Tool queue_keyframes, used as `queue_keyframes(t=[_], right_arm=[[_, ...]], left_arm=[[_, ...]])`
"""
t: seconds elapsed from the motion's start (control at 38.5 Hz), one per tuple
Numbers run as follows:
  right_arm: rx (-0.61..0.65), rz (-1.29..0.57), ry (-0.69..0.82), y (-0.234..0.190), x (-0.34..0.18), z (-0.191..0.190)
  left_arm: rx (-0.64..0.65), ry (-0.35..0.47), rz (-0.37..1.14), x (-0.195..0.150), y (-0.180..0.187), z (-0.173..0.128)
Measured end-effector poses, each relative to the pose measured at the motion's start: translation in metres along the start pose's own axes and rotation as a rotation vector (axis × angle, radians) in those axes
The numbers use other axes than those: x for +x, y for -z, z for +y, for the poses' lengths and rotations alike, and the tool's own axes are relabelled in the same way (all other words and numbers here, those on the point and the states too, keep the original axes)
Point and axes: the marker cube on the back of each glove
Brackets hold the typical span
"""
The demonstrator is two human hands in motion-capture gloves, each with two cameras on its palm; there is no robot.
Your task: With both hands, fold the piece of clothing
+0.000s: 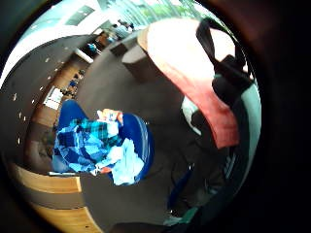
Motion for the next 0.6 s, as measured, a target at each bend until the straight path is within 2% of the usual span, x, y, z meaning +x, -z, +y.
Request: queue_keyframes(t=[0.03,0.08,0.18,0.26,0.34,0.44,0.52,0.6], right_arm=[[0.023,-0.001,0.005,0.000,0.002,-0.004],[0.072,-0.017,0.024,0.001,0.007,-0.010],[0.188,-0.068,0.099,0.019,0.014,-0.016],[0.204,-0.079,0.180,0.044,0.015,-0.005],[0.091,-0.065,0.282,0.073,0.019,0.013],[-0.167,-0.079,0.438,0.116,0.022,0.030],[-0.299,-0.111,0.492,0.140,0.023,0.012],[-0.360,-0.169,0.479,0.149,0.022,-0.042]], left_arm=[[0.051,0.002,-0.044,-0.006,0.002,-0.006],[0.074,0.002,-0.063,-0.010,0.007,-0.006],[0.065,-0.006,0.038,-0.007,0.025,0.003],[0.076,-0.049,0.100,-0.011,0.048,0.008],[0.101,-0.172,0.186,-0.014,0.077,0.010],[0.062,-0.356,0.289,-0.020,0.110,0.007],[0.002,-0.392,0.281,-0.026,0.117,-0.006],[-0.093,-0.369,0.237,-0.031,0.108,-0.031]])
